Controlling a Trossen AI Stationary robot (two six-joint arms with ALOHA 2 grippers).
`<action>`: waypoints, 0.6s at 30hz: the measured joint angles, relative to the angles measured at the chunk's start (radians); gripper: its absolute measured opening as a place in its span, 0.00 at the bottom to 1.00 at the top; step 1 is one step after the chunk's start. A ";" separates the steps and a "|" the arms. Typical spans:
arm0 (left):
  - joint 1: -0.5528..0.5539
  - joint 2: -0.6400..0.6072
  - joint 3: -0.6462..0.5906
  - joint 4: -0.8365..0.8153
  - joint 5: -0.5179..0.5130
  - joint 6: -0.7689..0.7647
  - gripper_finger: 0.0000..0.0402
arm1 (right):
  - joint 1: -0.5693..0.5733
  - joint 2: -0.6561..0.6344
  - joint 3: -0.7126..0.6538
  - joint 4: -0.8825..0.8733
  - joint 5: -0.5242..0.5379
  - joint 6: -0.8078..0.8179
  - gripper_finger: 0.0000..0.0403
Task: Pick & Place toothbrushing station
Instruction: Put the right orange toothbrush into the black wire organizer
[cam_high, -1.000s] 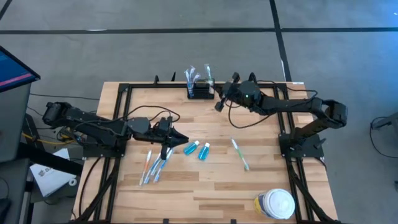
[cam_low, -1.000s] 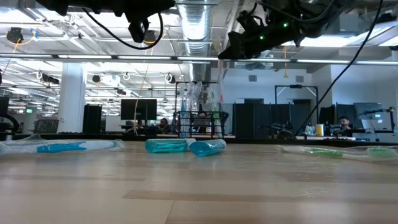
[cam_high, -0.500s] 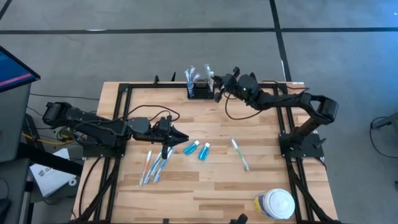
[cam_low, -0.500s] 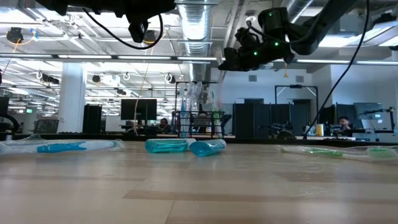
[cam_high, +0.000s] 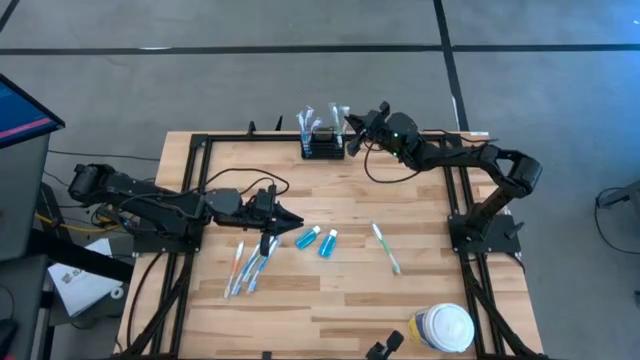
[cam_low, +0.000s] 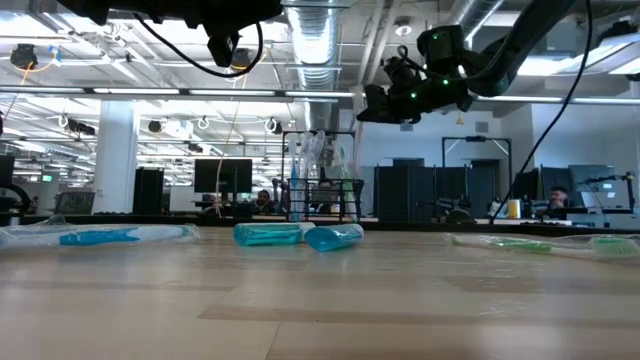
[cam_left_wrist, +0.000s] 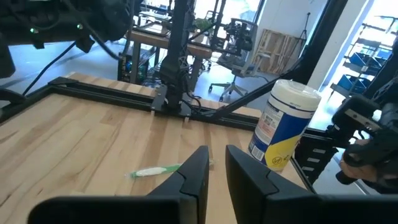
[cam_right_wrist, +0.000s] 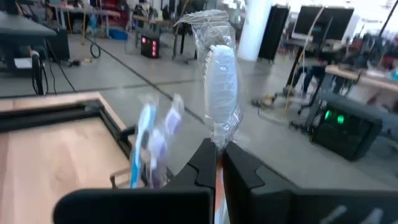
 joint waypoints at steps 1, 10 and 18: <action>0.000 0.000 0.000 0.000 0.000 0.000 0.12 | -0.005 0.007 0.000 0.010 -0.002 0.011 0.00; 0.002 0.000 0.000 0.000 -0.004 0.000 0.12 | -0.011 0.124 0.056 0.050 -0.034 0.039 0.00; 0.002 0.000 0.000 0.000 -0.005 0.000 0.12 | -0.015 0.192 0.063 0.046 -0.035 0.082 0.00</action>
